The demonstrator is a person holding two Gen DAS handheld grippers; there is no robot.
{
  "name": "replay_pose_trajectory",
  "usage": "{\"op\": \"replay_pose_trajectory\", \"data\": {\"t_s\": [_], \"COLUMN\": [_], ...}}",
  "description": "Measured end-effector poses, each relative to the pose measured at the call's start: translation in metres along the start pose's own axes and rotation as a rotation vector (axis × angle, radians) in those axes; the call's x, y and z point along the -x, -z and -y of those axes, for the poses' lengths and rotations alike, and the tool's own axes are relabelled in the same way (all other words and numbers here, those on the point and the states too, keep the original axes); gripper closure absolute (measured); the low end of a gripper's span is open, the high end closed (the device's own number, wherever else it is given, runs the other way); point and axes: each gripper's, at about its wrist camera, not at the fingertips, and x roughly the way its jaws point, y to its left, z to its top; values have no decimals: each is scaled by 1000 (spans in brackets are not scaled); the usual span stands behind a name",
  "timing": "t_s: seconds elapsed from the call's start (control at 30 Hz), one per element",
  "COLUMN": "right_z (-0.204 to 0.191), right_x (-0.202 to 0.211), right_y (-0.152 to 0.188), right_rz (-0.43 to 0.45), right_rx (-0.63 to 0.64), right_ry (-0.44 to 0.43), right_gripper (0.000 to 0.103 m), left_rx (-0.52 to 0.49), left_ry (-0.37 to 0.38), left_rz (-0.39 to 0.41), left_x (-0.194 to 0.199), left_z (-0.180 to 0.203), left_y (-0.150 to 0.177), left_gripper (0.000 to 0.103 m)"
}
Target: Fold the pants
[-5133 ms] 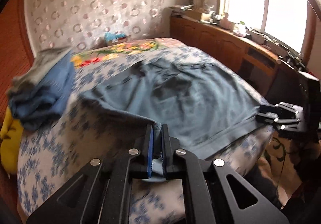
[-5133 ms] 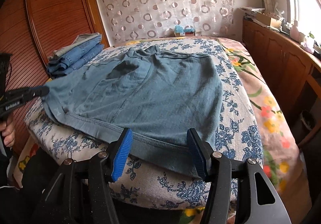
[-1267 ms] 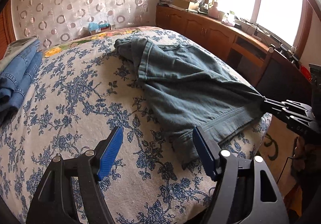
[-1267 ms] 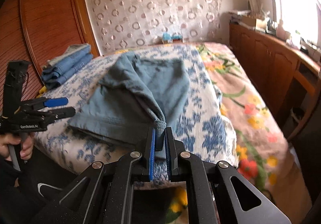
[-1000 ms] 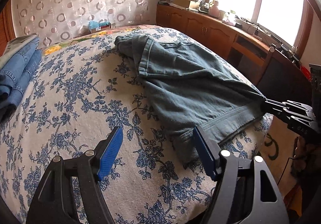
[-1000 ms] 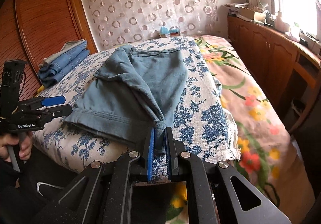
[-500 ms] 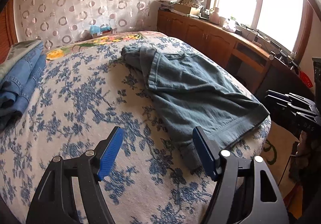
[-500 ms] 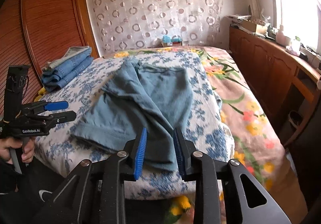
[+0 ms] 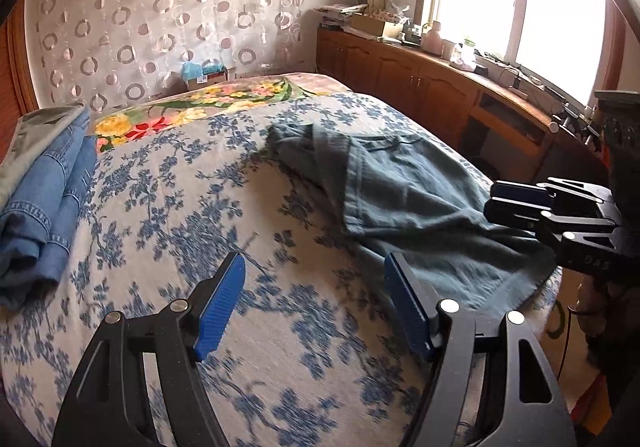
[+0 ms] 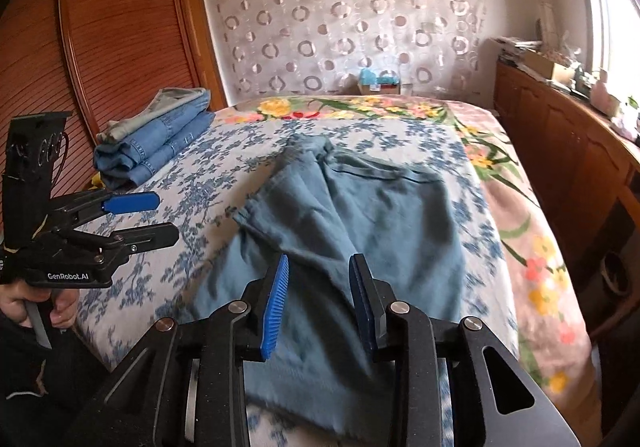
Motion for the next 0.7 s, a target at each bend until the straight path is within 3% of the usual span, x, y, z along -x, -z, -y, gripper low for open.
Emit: {"op": "replay_pose_trajectory", "data": {"t_s": [0.3, 0.7], "right_z": [-5, -18], "right_x": [-43, -83], "right_y": [-28, -51], "right_rz": [-66, -164], "right_rx": [43, 111], "right_ry": [-26, -75], "right_gripper": [70, 70], "left_rx": [-2, 12], "left_ry": [-39, -20], "left_rz": [-10, -7], "left_x": [-20, -30], "left_z": [-27, -42], "left_y": [-6, -4], "left_gripper": [30, 30]}}
